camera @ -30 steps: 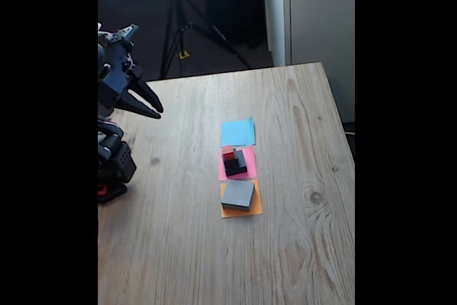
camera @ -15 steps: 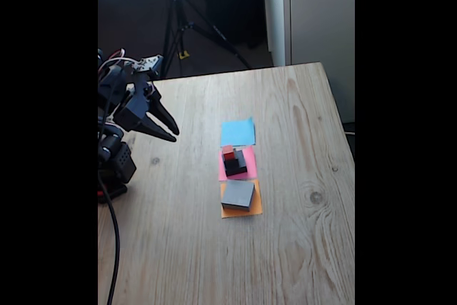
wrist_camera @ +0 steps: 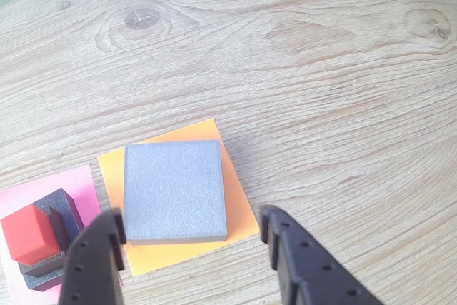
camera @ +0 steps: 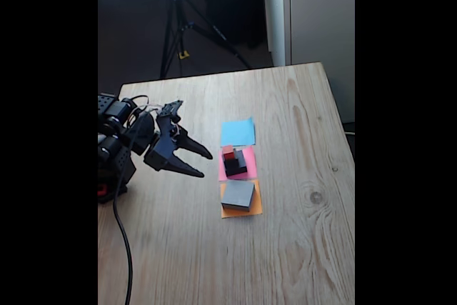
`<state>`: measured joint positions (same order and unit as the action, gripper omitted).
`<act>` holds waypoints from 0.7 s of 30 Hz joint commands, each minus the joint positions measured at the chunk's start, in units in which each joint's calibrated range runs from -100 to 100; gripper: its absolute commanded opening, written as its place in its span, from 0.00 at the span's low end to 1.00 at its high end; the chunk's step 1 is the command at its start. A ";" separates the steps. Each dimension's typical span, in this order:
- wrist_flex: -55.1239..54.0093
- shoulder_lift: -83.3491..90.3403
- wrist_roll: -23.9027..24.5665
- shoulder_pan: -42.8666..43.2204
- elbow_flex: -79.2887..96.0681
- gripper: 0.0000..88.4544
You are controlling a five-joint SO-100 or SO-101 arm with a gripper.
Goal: Tower of hanoi
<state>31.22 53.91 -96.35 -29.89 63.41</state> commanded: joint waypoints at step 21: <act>-40.49 -17.35 -3.65 -0.74 14.50 0.30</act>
<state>-4.96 37.15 -98.96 -31.03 77.31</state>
